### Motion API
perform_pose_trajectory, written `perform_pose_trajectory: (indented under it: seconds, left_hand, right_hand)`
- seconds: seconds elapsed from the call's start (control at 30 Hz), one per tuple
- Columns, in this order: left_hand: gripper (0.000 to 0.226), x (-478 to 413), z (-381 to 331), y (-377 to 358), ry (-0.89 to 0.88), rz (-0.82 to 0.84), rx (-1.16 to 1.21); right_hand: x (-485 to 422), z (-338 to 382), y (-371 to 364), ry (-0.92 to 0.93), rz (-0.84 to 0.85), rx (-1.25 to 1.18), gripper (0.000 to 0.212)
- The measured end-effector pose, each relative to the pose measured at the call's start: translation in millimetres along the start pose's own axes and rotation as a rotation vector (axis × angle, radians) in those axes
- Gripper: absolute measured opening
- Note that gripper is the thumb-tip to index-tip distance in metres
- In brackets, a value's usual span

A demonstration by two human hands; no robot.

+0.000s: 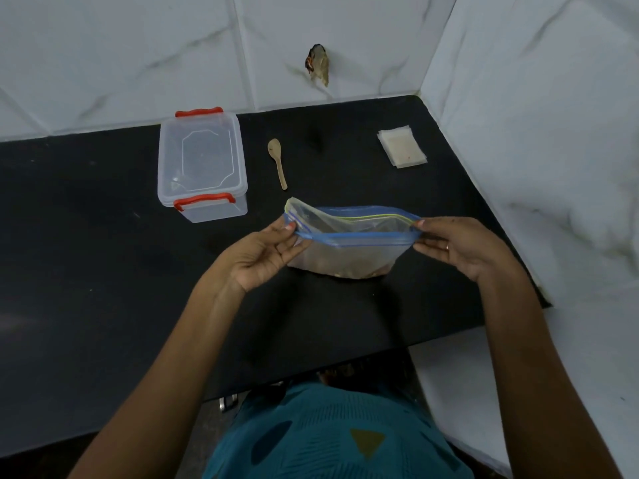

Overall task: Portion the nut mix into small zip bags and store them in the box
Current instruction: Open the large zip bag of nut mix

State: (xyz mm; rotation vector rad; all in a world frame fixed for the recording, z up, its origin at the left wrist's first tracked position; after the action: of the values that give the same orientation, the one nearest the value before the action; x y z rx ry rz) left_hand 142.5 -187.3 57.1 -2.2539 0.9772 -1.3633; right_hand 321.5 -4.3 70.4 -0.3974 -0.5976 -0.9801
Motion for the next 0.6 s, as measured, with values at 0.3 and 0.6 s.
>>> perform_pose_trajectory:
  seconds: [0.3, 0.6]
  left_hand:
    - [0.019, -3.7, 10.2, -2.2, -0.050, -0.073, 0.104]
    - [0.042, -2.7, 39.7, -13.4, 0.024, -0.321, -0.244]
  right_hand:
    - [0.5, -7.5, -2.2, -0.014, 0.083, -0.173, 0.010]
    - [13.4, -7.4, 0.3, 0.130, 0.026, 0.127, 0.011]
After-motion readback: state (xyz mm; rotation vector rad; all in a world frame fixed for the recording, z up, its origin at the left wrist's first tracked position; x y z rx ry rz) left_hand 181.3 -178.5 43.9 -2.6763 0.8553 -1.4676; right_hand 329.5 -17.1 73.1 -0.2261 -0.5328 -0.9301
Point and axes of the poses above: each hand's wrist, its own x-axis away from the middle knuckle, its own y-axis out of the back of the hand, z = x × y, the point moved 2 cm from there along -x, towards the middle knuckle, and after that the axes turned 7 degrees about -x, right-handed, at the moved point
